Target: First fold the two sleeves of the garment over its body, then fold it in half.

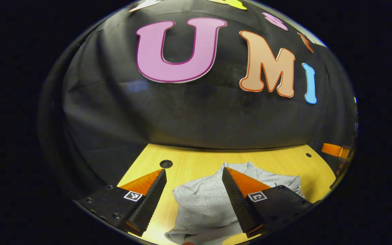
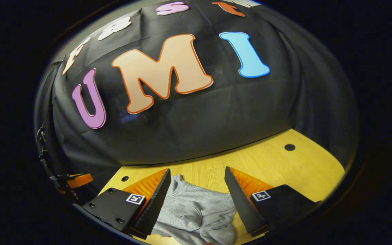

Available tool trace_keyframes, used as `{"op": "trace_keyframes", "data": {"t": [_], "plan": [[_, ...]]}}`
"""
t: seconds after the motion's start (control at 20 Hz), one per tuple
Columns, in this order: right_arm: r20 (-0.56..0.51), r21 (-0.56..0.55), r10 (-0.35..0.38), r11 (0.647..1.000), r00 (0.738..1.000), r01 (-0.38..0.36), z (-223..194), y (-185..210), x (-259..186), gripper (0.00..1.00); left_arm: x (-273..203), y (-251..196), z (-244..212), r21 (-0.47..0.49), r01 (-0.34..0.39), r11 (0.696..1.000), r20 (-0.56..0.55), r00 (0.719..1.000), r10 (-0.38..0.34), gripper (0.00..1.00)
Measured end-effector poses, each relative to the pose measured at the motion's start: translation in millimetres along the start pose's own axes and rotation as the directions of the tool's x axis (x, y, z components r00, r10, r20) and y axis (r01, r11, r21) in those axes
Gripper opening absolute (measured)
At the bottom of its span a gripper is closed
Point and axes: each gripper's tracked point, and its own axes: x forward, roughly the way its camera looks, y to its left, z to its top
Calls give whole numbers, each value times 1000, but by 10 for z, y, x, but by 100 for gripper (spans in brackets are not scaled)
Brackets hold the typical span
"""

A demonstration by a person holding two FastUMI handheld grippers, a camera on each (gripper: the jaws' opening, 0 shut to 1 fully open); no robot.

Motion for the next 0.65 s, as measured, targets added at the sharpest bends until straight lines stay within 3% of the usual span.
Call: {"op": "trace_keyframes", "data": {"t": [0.2, 0.25, 0.65], "plan": [[93, -66, 1, 998, 996, 5, 182, 107, -392, 94, -364, -170, 158, 65, -2, 998, 76, 997, -3, 95], [111, -77, 5, 997, 994, 3, 196, 148, -489, 98, -471, -217, 156, 72, -1, 997, 85, 996, -6, 95], [231, -163, 24, 986, 973, 15, 292, 442, -1057, 98, -955, -329, 301, 72, -41, 997, 177, 984, 28, 94]]}}
